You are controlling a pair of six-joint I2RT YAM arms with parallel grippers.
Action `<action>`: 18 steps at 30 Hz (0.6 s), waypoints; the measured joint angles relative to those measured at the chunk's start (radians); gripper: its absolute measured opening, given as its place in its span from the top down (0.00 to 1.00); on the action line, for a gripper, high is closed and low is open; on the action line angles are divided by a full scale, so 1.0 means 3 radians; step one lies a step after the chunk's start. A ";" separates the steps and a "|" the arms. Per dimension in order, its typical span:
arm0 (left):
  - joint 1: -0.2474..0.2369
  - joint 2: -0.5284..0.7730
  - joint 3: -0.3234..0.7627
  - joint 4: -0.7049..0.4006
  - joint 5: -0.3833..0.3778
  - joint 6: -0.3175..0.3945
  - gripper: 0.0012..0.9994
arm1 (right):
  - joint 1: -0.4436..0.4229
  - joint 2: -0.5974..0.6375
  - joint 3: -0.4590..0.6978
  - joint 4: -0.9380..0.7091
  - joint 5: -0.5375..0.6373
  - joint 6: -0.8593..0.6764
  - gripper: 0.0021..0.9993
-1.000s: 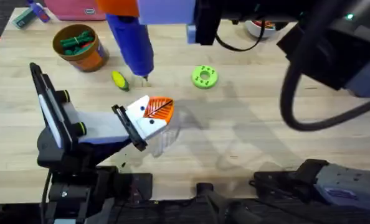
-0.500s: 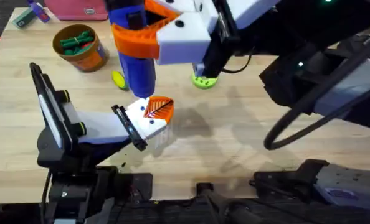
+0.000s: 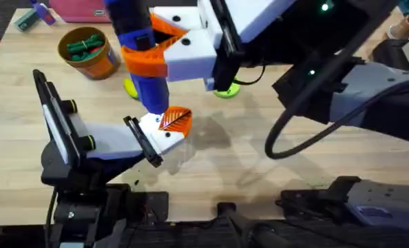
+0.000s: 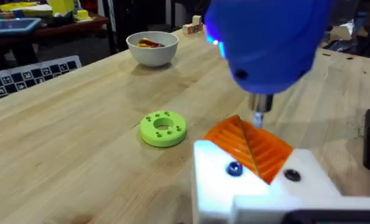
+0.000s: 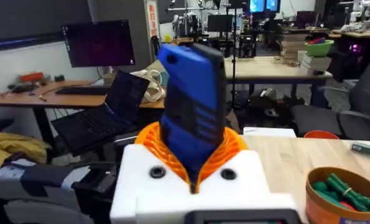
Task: Pick up the gripper from the table and insert it into the empty holder that is missing its gripper. Then pick up a screw, insert it into the mounting hole, and use the screwdriver to tighten it. Finally, clean up the table by picking up the vegetable and placing it into the bucket.
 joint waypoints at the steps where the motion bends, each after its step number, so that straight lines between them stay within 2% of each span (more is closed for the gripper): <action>1: 0.0000 0.0000 0.0000 0.0000 0.0000 0.0000 0.99 | 0.0009 0.0001 0.0000 0.0006 0.0000 -0.0030 0.98; 18: 0.0000 0.0000 0.0000 -0.0001 0.0000 0.0000 0.99 | 0.0081 0.0014 0.0000 0.0015 -0.0011 -0.0178 0.98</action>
